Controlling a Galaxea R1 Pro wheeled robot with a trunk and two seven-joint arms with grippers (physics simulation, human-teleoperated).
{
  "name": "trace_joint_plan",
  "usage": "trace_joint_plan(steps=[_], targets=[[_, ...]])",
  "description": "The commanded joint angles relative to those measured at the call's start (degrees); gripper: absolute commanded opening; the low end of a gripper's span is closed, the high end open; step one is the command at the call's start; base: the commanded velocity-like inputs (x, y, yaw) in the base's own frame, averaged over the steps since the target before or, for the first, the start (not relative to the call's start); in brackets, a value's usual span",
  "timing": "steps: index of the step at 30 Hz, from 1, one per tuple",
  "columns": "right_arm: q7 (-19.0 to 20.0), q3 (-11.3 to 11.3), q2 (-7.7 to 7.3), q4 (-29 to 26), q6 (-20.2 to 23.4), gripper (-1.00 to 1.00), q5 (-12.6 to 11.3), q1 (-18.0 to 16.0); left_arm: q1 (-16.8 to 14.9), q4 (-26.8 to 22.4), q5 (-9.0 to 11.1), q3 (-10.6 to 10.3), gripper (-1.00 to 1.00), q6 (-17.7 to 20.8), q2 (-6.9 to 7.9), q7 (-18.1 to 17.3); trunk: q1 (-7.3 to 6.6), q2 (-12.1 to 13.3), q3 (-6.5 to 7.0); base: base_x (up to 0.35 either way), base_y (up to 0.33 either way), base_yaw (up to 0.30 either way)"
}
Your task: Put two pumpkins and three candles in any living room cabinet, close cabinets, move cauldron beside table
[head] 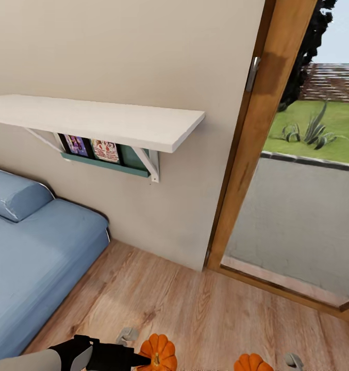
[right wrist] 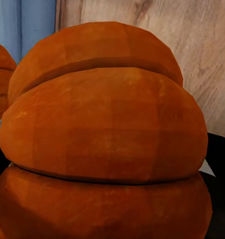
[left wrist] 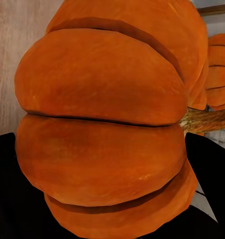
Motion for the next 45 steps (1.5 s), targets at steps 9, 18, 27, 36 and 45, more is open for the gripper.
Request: trace_joint_plan(steps=[9,18,27,36,45], targets=[[0.1,-0.1,0.03,-0.1,-0.1,-1.00,0.1,0.0,1.2,2.3,0.1,0.0,-1.00,-0.2,-0.26,11.9,-1.98,3.6,0.79,0.000,0.000,0.000],[-0.6,-0.1,0.36,0.2,-0.4,-1.00,0.0,0.0,3.0,-0.4,0.3,0.2,-1.00,-0.4,-1.50,22.7,-3.96,7.2,1.58,0.000,0.000,-0.001],[-0.8,0.0,1.39,1.3,-6.0,-1.00,1.4,1.3,3.6,-1.2,0.4,0.2,-1.00,-0.5,-1.34,21.4,-5.94,10.8,2.38,0.000,0.000,-0.094],[-0.7,0.0,1.88,1.5,-6.2,-1.00,3.3,1.3,3.6,-1.2,0.4,0.2,-1.00,-0.6,-1.18,20.5,-7.91,14.5,3.35,0.000,0.000,-0.178],[-3.0,0.0,1.88,1.5,-6.3,-1.00,3.2,1.3,3.6,-1.2,0.5,0.2,-1.00,-0.6,-1.13,20.5,-9.89,18.1,4.57,0.000,0.000,-0.248]])
